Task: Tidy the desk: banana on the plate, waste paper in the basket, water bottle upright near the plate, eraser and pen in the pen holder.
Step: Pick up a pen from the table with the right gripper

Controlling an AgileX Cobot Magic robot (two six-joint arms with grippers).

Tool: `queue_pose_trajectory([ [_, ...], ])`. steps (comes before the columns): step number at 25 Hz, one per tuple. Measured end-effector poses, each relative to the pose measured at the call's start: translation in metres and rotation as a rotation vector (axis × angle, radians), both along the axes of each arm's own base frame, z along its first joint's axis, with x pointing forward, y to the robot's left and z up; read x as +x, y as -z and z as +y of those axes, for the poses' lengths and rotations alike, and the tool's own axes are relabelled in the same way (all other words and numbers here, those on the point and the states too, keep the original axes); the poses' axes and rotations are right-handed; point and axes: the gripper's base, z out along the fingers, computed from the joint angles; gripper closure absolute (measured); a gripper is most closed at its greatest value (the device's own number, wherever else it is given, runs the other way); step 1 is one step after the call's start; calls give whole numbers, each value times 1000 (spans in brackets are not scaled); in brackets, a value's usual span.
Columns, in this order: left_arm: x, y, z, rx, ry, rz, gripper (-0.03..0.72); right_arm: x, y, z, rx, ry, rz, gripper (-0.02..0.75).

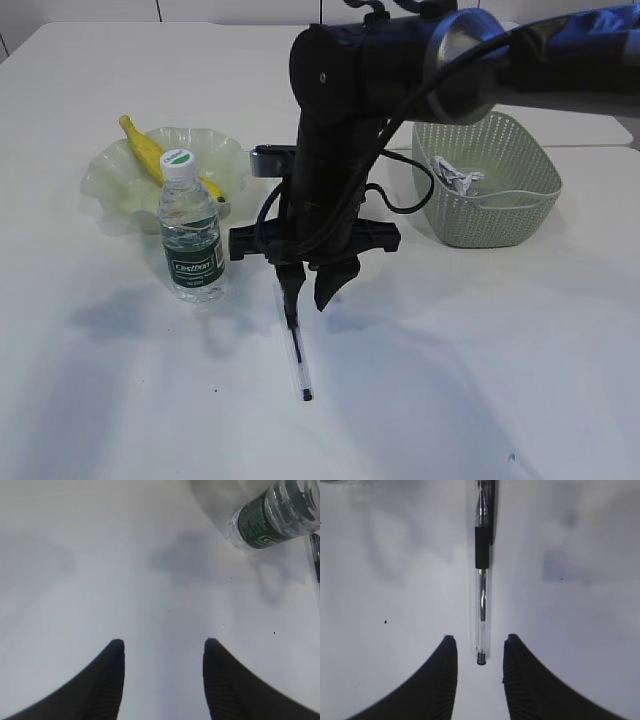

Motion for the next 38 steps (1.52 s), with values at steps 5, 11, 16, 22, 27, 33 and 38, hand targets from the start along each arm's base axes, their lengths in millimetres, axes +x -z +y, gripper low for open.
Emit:
queue_pose_trajectory([
  [5, 0, 0, 0, 0, 0, -1, 332, 4, 20, 5, -19, 4, 27, 496],
  [11, 0, 0, 0, 0, 0, -1, 332, 13, 30, 11, -4, 33, 15, 496],
  [16, 0, 0, 0, 0, -1, -4, 332, 19, 42, 16, 4, 52, 14, 496],
  [22, 0, 0, 0, 0, -1, -4, 332, 23, 52, 17, -4, 77, 5, 496],
  [27, 2, 1, 0, 0, -2, -3, 332, 25, 57, 16, -18, 79, -12, 496],
  [33, 4, 3, 0, 1, -4, -6, 332, 27, 60, 17, -18, 79, -21, 496],
  [38, 4, 3, 0, 1, -4, -8, 332, 27, 72, 17, -33, 79, 1, 496],
])
